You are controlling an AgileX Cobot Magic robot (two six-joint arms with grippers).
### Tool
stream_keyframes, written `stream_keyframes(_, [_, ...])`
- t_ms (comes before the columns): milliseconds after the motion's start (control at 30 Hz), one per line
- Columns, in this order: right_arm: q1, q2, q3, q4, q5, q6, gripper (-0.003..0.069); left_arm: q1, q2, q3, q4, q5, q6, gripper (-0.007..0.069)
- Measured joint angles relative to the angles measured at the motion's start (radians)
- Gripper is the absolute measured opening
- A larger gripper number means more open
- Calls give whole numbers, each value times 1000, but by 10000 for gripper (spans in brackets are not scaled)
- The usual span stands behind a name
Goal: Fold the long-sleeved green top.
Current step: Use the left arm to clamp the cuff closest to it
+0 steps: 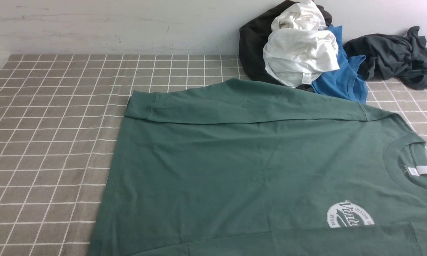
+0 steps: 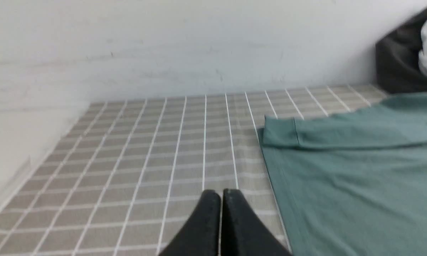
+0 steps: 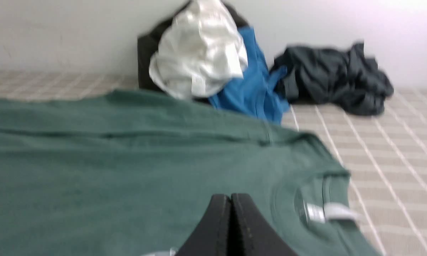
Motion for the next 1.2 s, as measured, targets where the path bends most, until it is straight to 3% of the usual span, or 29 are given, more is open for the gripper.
stream_keyframes(300, [0,0,0,-5,-451,86,-14,0,0,0,-12,-254,-23,-8])
stream_keyframes(433, [0,0,0,17,-596,135,-14,0,0,-6,-19,-431,-255,-8])
stream_keyframes(500, [0,0,-20,23,-607,139,-14,0,0,-40,9,-428,-328,-8])
stream_keyframes(633, [0,18,-172,27,-476,127,-14,0,68,-258,172,-288,-382,-8])
stream_keyframes(733, [0,138,-383,0,-252,73,-14,0,223,-474,317,-65,-388,-8])
stream_keyframes(833, [0,283,-499,-21,-63,51,-14,0,374,-569,360,125,-396,-8])
stream_keyframes(900, [0,344,-530,-21,28,50,-14,-1,447,-589,350,208,-399,-8])
stream_keyframes(1067, [0,656,-571,118,491,-5,-13,-56,738,-597,145,659,-303,-8])
stream_keyframes(1100, [0,668,-571,124,491,-12,-13,-59,738,-597,145,673,-295,-7])
stream_keyframes(1133, [0,746,-571,177,601,-78,-13,-83,827,-597,79,761,-233,-5])
stream_keyframes(1200, [1,837,-571,245,669,-182,-13,-118,920,-597,-7,833,-154,8])
